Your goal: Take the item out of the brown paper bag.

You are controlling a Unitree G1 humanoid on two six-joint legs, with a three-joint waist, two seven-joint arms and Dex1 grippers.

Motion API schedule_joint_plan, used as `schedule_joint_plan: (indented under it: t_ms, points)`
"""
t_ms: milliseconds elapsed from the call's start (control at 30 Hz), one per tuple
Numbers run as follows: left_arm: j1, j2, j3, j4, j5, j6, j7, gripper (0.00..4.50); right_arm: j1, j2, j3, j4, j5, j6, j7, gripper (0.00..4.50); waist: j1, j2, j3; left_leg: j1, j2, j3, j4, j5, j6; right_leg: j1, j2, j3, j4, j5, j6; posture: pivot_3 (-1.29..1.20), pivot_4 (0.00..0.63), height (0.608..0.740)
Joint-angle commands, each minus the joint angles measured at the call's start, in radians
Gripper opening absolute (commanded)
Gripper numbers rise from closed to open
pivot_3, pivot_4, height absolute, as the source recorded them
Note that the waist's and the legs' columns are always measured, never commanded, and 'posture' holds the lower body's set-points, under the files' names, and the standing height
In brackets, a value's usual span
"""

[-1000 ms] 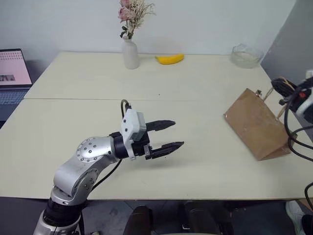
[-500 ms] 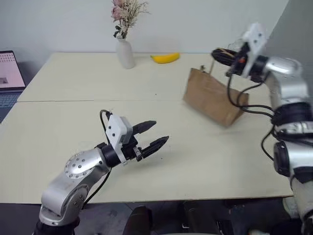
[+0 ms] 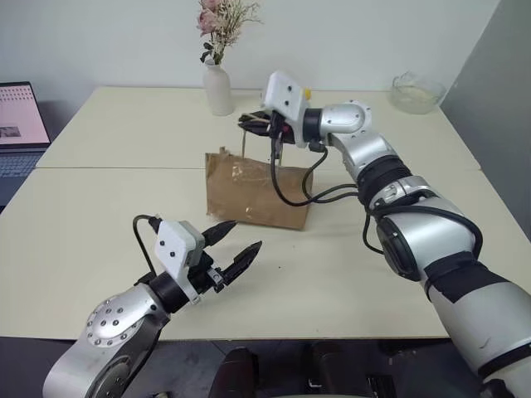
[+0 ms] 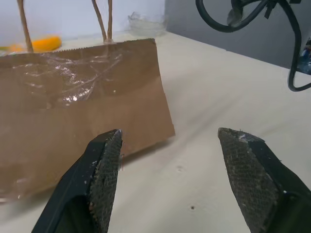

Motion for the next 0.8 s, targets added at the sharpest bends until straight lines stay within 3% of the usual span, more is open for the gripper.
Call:
schedule_joint_plan:
  t_ms: [33, 433, 800]
  points:
    - [0.017, -0.007, 0.011, -0.052, 0.021, -0.036, 0.013, 3.30, -0.053, 0.011, -0.016, -0.003, -0.013, -0.039, -0.023, 0.01, -0.001, 0.000, 0.000, 0.000, 0.000, 0.000, 0.000, 0.000, 0.000, 0.000, 0.000, 0.000, 0.000, 0.000, 0.000, 0.00, 0.150, 0.740]
    - [0.003, -0.005, 0.001, -0.026, 0.050, -0.064, 0.004, 3.30, -0.106, 0.022, 0.010, 0.023, -0.104, -0.124, -0.141, 0.01, -0.004, 0.000, 0.000, 0.001, 0.001, -0.002, 0.000, 0.000, 0.000, -0.001, 0.001, -0.002, 0.005, -0.003, 0.000, 0.00, 0.150, 0.740]
    - [-0.016, -0.008, -0.026, -0.027, 0.065, -0.058, 0.005, 3.30, -0.067, 0.020, 0.126, 0.055, -0.284, -0.141, -0.292, 0.01, -0.004, 0.000, 0.000, 0.001, 0.001, -0.002, 0.000, 0.000, 0.000, -0.001, 0.001, -0.002, 0.005, -0.003, 0.000, 0.00, 0.150, 0.740]
